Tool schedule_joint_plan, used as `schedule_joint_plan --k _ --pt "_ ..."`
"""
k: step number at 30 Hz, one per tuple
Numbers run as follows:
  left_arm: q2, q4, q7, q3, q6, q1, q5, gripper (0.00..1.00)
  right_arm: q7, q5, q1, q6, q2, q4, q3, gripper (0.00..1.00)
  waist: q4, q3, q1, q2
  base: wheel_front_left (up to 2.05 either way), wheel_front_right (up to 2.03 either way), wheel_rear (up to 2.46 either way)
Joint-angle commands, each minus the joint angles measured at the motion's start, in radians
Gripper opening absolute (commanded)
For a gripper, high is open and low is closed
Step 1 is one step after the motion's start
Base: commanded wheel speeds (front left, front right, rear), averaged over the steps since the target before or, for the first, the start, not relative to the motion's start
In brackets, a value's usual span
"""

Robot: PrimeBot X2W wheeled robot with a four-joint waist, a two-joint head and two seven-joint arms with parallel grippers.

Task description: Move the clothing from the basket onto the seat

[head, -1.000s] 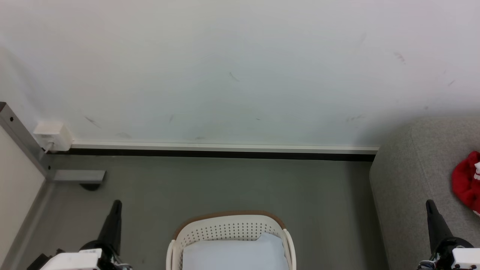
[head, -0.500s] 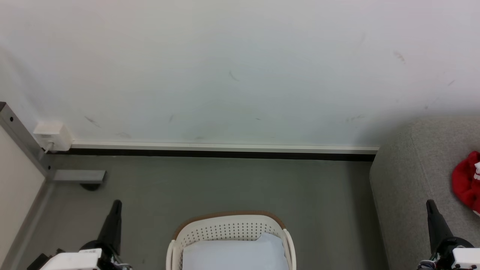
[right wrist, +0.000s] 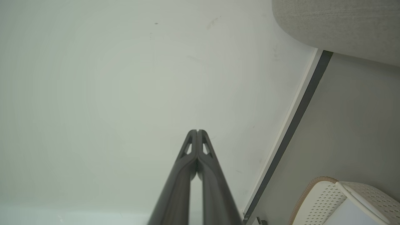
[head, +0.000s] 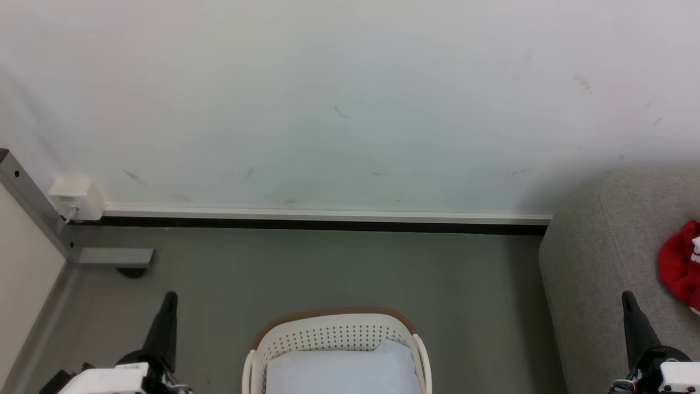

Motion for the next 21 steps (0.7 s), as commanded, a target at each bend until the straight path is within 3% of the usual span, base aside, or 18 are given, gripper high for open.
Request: schedule_joint_plan --k 1,21 --pt "0.002 -0.003 0.004 0.003 -0.004 -0.007 -0.013 0.0 0.002 -0.001 -0.012 -0.002 0.001 -0.004 -0.005 0.0 0.0 0.0 0.0 0.0 0.0 0.0 0.0" --pt "0.002 -0.003 0.004 0.003 -0.004 -0.007 -0.014 0.0 0.003 -0.002 -0.012 -0.002 0.001 -0.004 -0.005 0.0 0.0 0.0 0.0 0.0 0.0 0.0 0.0"
